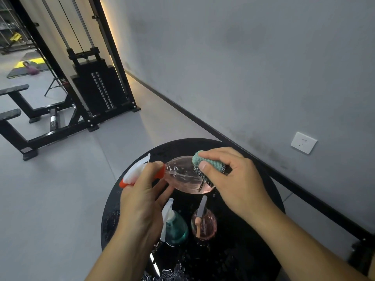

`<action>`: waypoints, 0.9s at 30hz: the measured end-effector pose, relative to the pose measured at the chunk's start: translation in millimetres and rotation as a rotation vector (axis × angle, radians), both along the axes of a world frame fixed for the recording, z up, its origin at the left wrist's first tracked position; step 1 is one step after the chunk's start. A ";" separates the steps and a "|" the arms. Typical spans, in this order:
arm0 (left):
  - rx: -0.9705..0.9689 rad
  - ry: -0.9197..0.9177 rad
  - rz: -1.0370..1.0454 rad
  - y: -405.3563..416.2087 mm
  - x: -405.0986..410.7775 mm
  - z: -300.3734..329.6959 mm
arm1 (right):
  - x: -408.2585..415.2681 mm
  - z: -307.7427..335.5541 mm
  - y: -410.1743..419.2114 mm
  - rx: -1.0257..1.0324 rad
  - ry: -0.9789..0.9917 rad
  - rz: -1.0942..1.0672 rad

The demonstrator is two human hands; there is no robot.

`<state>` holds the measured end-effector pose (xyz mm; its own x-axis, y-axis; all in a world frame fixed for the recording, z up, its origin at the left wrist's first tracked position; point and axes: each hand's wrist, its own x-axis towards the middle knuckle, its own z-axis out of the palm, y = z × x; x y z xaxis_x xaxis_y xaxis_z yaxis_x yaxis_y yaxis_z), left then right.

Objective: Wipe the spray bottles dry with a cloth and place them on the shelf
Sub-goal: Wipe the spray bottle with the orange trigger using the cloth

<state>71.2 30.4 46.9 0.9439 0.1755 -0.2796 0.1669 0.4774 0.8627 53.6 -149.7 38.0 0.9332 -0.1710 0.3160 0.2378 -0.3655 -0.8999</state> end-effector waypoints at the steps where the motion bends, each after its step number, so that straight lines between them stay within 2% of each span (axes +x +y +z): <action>1: -0.008 -0.006 0.002 -0.1 0.3 -1.0 | 0.0 0.5 0.3 0.016 -0.013 0.001; 4: -0.059 0.008 0.024 -2.7 1.5 0.3 | -1.7 1.6 2.7 0.028 -0.062 -0.003; 10: -0.065 0.061 0.010 -0.8 3.3 3.3 | -6.2 -6.0 7.1 -0.144 -0.134 0.014; 14: -0.018 0.096 -0.089 1.7 -3.2 12.2 | -5.9 -7.4 8.7 -0.138 -0.175 -0.001; 20: -0.073 0.106 -0.112 2.2 -3.1 15.6 | -4.7 -6.3 9.2 -0.129 -0.179 -0.008; 27: -0.043 0.097 -0.145 4.0 -1.0 14.0 | -5.4 -8.3 8.5 -0.122 -0.186 -0.001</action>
